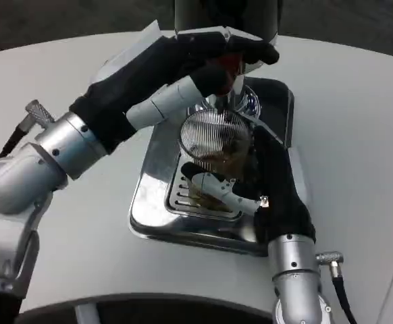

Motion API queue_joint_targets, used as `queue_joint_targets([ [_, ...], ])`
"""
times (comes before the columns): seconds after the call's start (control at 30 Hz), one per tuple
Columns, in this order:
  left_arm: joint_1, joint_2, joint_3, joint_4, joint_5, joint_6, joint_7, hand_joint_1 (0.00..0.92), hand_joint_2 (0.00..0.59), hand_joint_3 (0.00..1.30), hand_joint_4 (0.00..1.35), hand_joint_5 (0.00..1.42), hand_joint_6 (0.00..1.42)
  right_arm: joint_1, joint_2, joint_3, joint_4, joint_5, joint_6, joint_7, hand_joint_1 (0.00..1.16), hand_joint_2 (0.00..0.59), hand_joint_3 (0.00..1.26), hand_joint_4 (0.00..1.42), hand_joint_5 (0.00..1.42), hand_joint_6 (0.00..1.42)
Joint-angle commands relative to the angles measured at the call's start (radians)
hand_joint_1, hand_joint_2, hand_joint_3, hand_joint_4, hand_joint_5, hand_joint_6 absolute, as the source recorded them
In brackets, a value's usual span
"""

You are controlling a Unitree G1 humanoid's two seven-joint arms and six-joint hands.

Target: Grasp the cup under the faucet to collect the drink, then remove the cup.

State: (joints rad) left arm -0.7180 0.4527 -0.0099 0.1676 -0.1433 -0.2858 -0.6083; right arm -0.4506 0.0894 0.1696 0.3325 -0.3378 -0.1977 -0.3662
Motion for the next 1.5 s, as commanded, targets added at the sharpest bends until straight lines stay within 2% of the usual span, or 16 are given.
queue_joint_targets([
  [0.03,0.061,0.005,0.007,0.003,-0.004,0.062,-0.003,0.0,0.051,0.26,0.06,0.13,0.06,0.01,0.009,0.003,0.018,-0.008,0.001,-0.012,0.88,0.169,0.41,0.5,0.56,0.52],
  [0.23,0.079,-0.002,0.018,-0.015,-0.034,0.09,0.005,0.0,0.051,0.22,0.0,0.09,0.04,0.01,0.01,0.004,0.02,-0.015,-0.001,-0.024,0.9,0.158,0.45,0.53,0.59,0.56],
  [0.5,0.11,0.001,0.039,-0.064,-0.038,0.108,0.016,0.0,0.052,0.21,0.0,0.08,0.03,0.009,0.008,0.008,0.021,-0.024,-0.005,-0.035,0.91,0.159,0.49,0.54,0.62,0.58],
  [0.87,0.176,-0.009,0.076,-0.173,-0.081,0.17,0.028,0.0,0.045,0.18,0.0,0.07,0.03,0.04,-0.006,0.015,-0.035,-0.046,0.006,-0.026,0.91,0.159,0.51,0.56,0.65,0.61],
  [1.5,0.317,0.034,0.173,-0.386,-0.171,0.257,0.011,0.0,0.042,0.17,0.0,0.08,0.04,0.11,-0.014,0.03,-0.159,-0.07,0.024,-0.014,0.93,0.153,0.52,0.58,0.67,0.63],
])
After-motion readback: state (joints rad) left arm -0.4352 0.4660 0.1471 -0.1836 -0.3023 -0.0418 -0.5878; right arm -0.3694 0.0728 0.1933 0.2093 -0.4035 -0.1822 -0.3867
